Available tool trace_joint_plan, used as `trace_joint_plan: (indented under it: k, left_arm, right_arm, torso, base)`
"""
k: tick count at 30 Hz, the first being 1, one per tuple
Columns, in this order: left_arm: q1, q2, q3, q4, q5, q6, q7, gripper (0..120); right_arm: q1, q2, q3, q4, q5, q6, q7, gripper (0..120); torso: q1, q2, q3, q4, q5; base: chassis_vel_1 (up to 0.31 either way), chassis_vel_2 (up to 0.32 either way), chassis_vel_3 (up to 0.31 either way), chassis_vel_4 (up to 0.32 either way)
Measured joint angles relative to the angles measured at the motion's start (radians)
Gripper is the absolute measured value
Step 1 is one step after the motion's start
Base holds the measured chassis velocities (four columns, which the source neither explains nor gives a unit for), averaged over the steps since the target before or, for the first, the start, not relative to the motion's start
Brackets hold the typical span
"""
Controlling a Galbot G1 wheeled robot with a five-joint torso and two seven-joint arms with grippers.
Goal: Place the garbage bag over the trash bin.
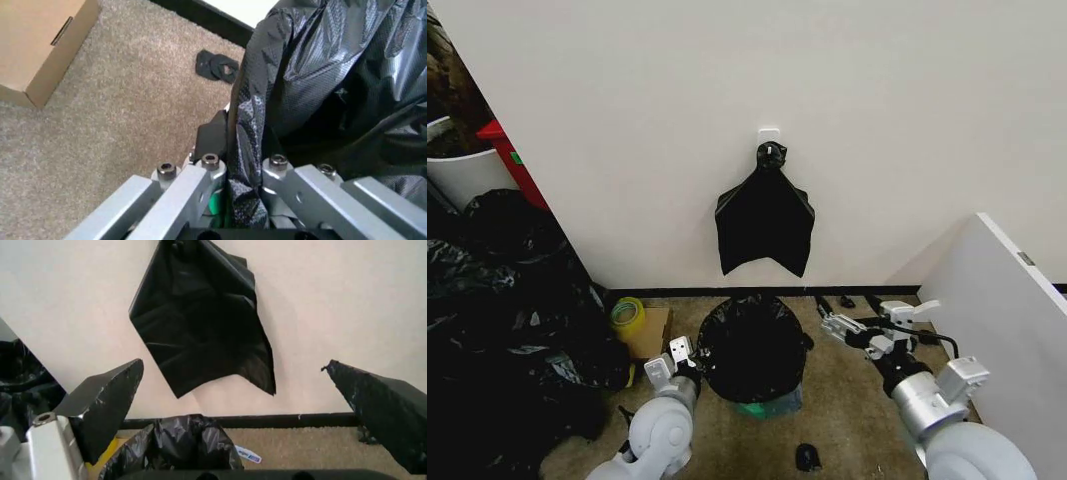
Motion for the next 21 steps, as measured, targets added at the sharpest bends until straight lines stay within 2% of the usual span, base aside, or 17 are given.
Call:
trace_joint_plan:
  k: [2,4,5,8,10,12,13,16,17,18,21]
  left_arm:
    - [-0.004,-0.003,-0.002,0.003,0.000,0.011,-0.002,3]
    - [-0.010,-0.008,-0.005,0.002,0.000,0.036,-0.002,12]
    - [-0.010,-0.008,-0.005,0.002,0.000,0.036,-0.002,12]
    - [-0.013,-0.009,-0.009,0.002,0.026,0.041,0.032,27]
    - [-0.016,-0.009,-0.013,0.001,0.029,0.041,0.038,30]
    - [-0.020,-0.002,-0.020,-0.012,0.044,0.038,0.062,41]
    - [-0.020,-0.002,-0.020,-0.012,0.044,0.038,0.062,41]
    - [-0.020,0.021,-0.024,-0.044,0.059,0.018,0.102,55]
    - [-0.020,0.021,-0.024,-0.044,0.059,0.018,0.102,55]
    - [-0.020,0.029,-0.024,-0.058,0.060,0.012,0.114,64]
    - [-0.016,0.040,-0.025,-0.081,0.060,0.018,0.125,70]
  right_arm:
    - [0.001,0.003,0.000,0.000,0.000,0.000,0.001,100]
    - [0.010,0.005,-0.004,-0.002,0.000,-0.002,0.003,100]
    - [0.010,0.005,-0.004,-0.002,0.000,-0.002,0.003,100]
    - [0.016,0.007,-0.011,-0.007,-0.001,-0.006,0.008,100]
    - [0.016,0.009,-0.013,-0.008,-0.001,-0.006,0.009,100]
    - [0.013,0.012,-0.014,-0.010,-0.001,-0.008,0.011,100]
    - [0.013,0.012,-0.014,-0.010,-0.001,-0.008,0.011,100]
    - [0.008,0.015,-0.014,-0.010,-0.001,-0.008,0.011,100]
    - [0.008,0.015,-0.014,-0.010,-0.001,-0.008,0.011,100]
    - [0.006,0.019,-0.011,-0.010,-0.001,-0.008,0.011,100]
    - [0.004,0.027,-0.008,-0.011,-0.001,-0.007,0.012,100]
  torso:
    - [0.000,0.000,0.000,0.0000,0.0000]
    - [0.000,0.000,0.000,-0.0002,-0.0001]
    - [0.000,0.000,0.000,-0.0002,-0.0001]
    - [0.000,0.000,0.000,0.0001,-0.0003]
    - [0.000,0.000,0.000,0.0000,-0.0001]
    - [0.000,0.000,0.000,0.0000,-0.0001]
    - [0.000,0.000,0.000,0.0000,-0.0001]
    - [0.000,0.000,0.000,0.0001,-0.0001]
    - [0.000,0.000,0.000,0.0001,-0.0001]
    - [0.000,0.000,0.000,0.0000,-0.0001]
    - [0.000,0.000,0.000,-0.0001,-0.0001]
  base:
    - [0.000,0.000,0.000,0.000]
    - [0.000,0.000,0.000,0.000]
    - [0.000,0.000,0.000,0.000]
    - [0.000,0.000,0.000,0.000]
    - [0.000,0.000,0.000,0.000]
    - [0.000,0.000,0.000,0.000]
    - [0.000,0.000,0.000,0.000]
    - [0.000,0.000,0.000,0.000]
    - [0.000,0.000,0.000,0.000]
    - [0.000,0.000,0.000,0.000]
    - [0.000,0.000,0.000,0.000]
